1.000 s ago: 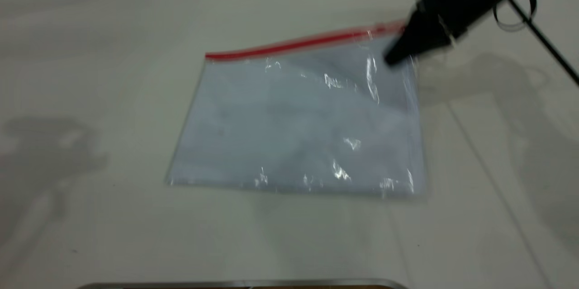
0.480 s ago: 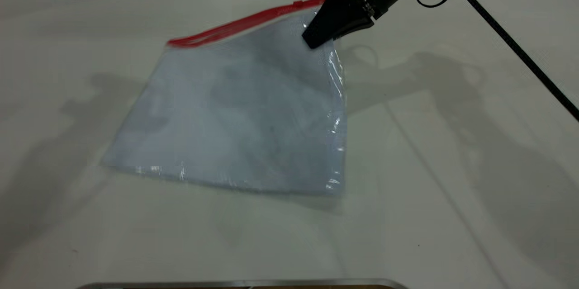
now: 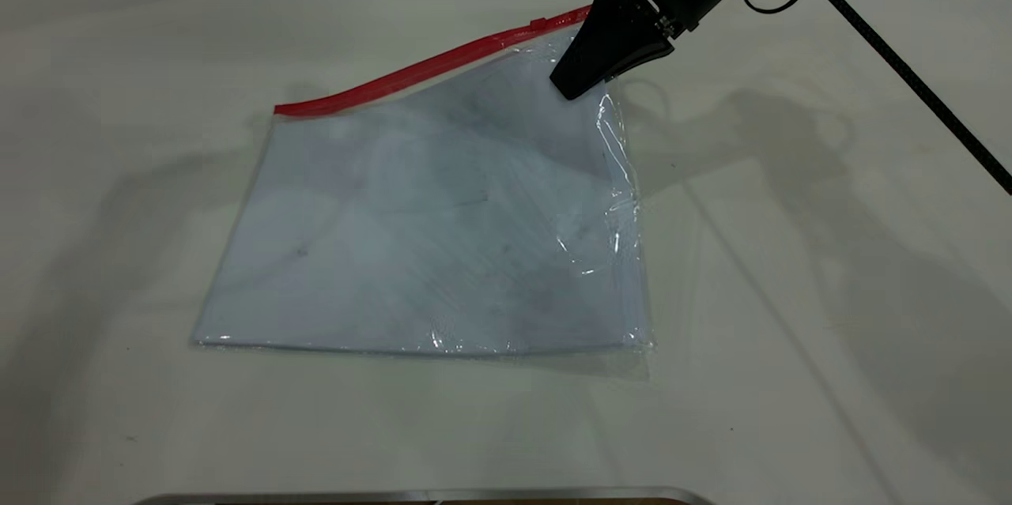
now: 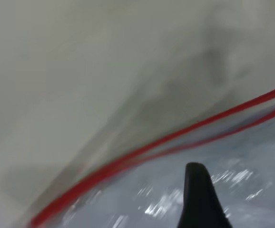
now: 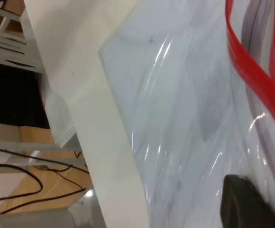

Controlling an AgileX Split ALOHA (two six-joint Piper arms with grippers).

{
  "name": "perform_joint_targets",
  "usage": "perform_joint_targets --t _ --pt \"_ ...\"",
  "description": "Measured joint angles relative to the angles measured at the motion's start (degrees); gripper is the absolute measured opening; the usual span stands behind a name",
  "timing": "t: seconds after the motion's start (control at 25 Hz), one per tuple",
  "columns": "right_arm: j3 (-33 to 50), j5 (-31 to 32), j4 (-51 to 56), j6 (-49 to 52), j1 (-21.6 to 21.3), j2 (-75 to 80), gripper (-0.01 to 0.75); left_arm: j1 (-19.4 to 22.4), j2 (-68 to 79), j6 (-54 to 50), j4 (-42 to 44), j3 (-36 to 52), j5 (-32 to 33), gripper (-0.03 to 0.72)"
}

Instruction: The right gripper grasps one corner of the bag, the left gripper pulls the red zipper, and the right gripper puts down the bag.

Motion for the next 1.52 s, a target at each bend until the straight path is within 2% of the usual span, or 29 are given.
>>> perform_joint_targets --t 0.16,0.28,0.36,0.64,0.92,1.08,1.28,1.52 --pt "0.0 0.06 0.88 -0.1 0.0 0.0 0.033 -0.17 6.43 19.63 -19.26 -0.12 4.04 0.511" --pt "0.0 0.06 1.05 -0.1 0.0 0.0 0.033 -0.31 9.77 25.51 -27.9 -0.12 6.33 0.511" --pt "0.0 0.06 1.27 -0.15 0.0 0.0 0.033 -1.08 11.36 26.82 -30.24 -0.17 6.81 0.511" --pt "0.0 0.06 1.68 -0.15 0.0 0.0 0.033 -6.01 14.49 28.6 -31.57 -1.35 7.03 0.511" --pt "0.0 0.06 1.85 -0.15 0.0 0.0 0.033 -8.22 17.12 27.07 -31.71 -7.11 7.15 0.511" --pt "0.0 0.06 1.85 -0.15 0.0 0.0 0.033 -8.47 18.6 24.57 -30.38 -9.74 7.27 0.511" --pt "0.0 0.06 1.85 -0.15 0.0 0.0 0.033 -8.47 19.25 19.25 -22.52 -10.47 8.2 0.511" --pt "0.0 0.22 1.85 -0.15 0.0 0.0 0.033 -8.47 20.23 19.22 -23.59 -10.47 9.27 0.511"
